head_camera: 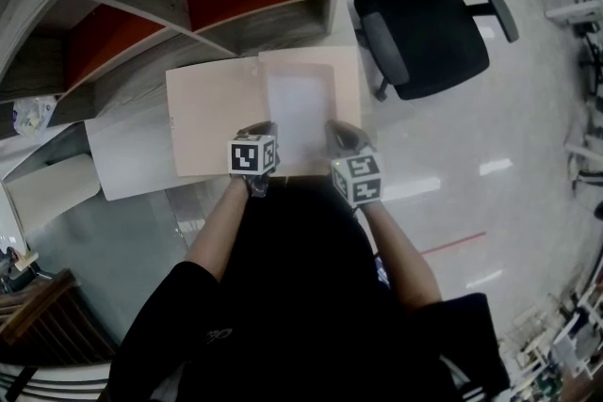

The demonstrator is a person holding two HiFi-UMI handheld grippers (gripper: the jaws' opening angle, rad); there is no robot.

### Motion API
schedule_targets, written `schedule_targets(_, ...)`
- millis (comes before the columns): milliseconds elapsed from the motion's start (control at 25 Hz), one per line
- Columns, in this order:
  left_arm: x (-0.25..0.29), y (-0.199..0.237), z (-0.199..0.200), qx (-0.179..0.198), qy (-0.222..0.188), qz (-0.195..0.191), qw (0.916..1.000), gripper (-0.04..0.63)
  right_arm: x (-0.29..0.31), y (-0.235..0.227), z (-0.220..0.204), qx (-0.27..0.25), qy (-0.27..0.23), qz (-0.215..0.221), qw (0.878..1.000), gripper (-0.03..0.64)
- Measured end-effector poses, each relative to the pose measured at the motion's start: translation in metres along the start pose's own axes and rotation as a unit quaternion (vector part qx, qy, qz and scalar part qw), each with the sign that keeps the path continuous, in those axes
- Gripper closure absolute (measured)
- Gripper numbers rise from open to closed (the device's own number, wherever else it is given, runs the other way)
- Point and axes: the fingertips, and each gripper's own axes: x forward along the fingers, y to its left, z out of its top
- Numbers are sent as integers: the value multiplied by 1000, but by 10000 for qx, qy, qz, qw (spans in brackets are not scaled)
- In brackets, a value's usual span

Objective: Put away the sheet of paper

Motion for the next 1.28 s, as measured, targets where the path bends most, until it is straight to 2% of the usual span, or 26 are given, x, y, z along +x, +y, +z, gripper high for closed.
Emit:
schedule_targets(200,-6,7,-6,-83,-68,77,9999,515,0,0,1,-29,-14,-2,10000,598)
schedule_targets(440,-16,18,-8,-229,-240,103,9994,511,-4,12,0,-110,-19,-42,9999,598)
schedule_targets(600,-28,17,-8,-187,-417,32,9989,511,-8,22,-5,-169,0,-84,9998,598)
schedule_targets(880,-56,12,-9,84,-906,-38,9958,512,-9,48,-5,-285,-82,-145,9995,599)
schedule_targets(1280,-107,4,-5,558,-1859,-89,9809,535,-26,96,18,-798,-563,-365,9945,598)
